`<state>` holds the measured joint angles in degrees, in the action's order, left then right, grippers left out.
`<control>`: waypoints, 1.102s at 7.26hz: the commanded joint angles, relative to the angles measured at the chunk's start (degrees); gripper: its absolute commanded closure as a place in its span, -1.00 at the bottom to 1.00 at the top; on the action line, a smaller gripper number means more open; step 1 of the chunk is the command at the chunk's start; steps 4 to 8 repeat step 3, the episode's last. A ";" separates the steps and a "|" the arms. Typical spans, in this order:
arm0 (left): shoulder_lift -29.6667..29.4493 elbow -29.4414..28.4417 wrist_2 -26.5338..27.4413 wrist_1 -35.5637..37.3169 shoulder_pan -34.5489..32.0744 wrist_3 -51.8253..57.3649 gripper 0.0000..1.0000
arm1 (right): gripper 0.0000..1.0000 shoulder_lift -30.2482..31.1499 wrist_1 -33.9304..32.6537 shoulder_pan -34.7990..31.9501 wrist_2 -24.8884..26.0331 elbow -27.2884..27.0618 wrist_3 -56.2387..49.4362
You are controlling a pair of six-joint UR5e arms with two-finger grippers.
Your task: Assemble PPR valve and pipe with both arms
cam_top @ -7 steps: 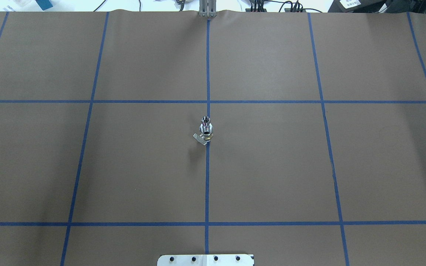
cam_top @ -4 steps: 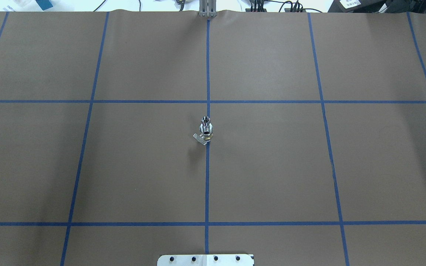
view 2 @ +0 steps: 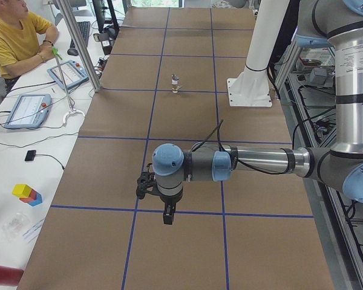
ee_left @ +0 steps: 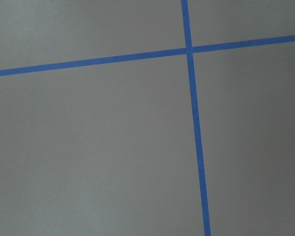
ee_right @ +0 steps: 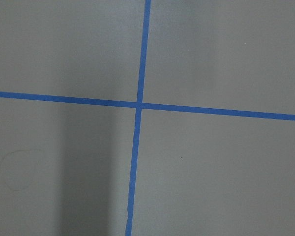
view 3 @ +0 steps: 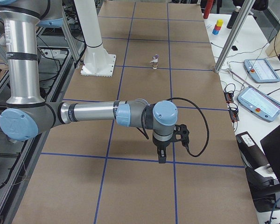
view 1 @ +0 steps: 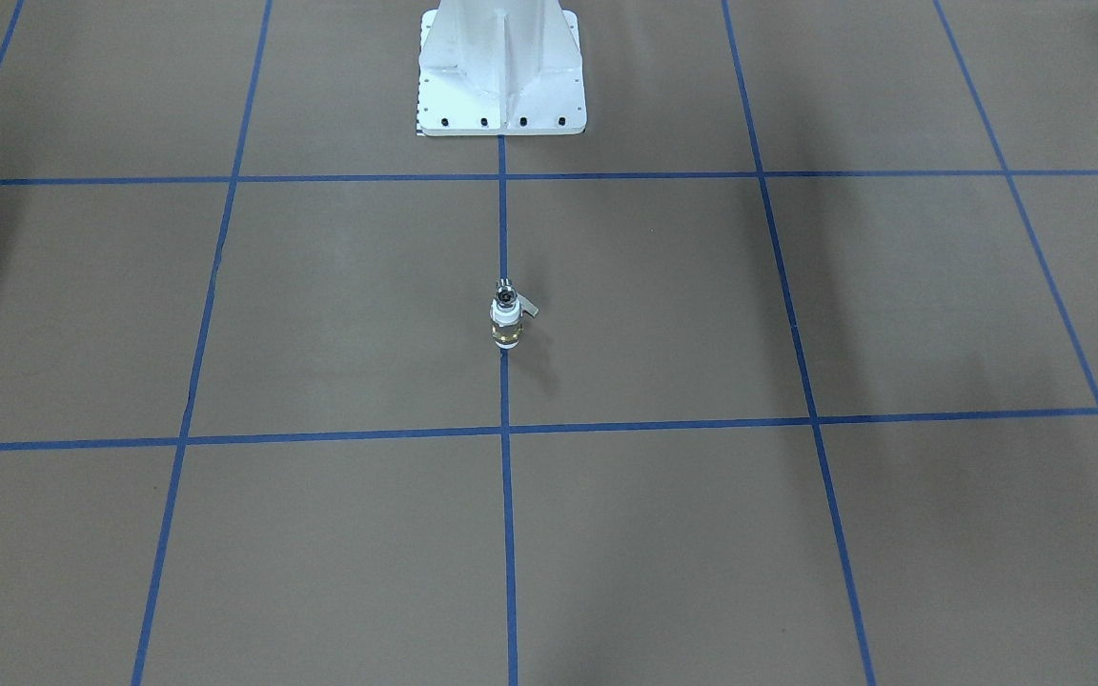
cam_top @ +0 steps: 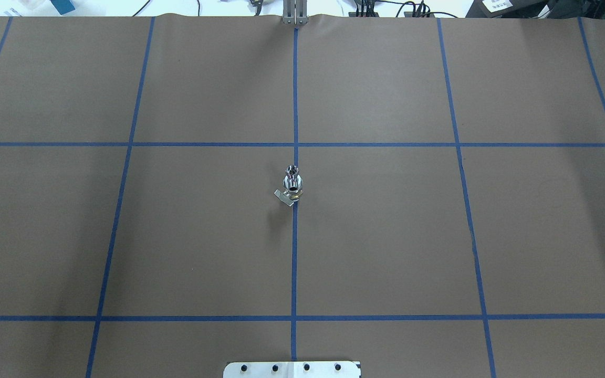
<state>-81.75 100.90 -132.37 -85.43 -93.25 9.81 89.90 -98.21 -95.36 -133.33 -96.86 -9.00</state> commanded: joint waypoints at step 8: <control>-0.07 0.00 0.10 -0.09 0.09 0.12 -1.00 | -1.00 0.01 0.03 0.18 -0.09 0.00 -0.22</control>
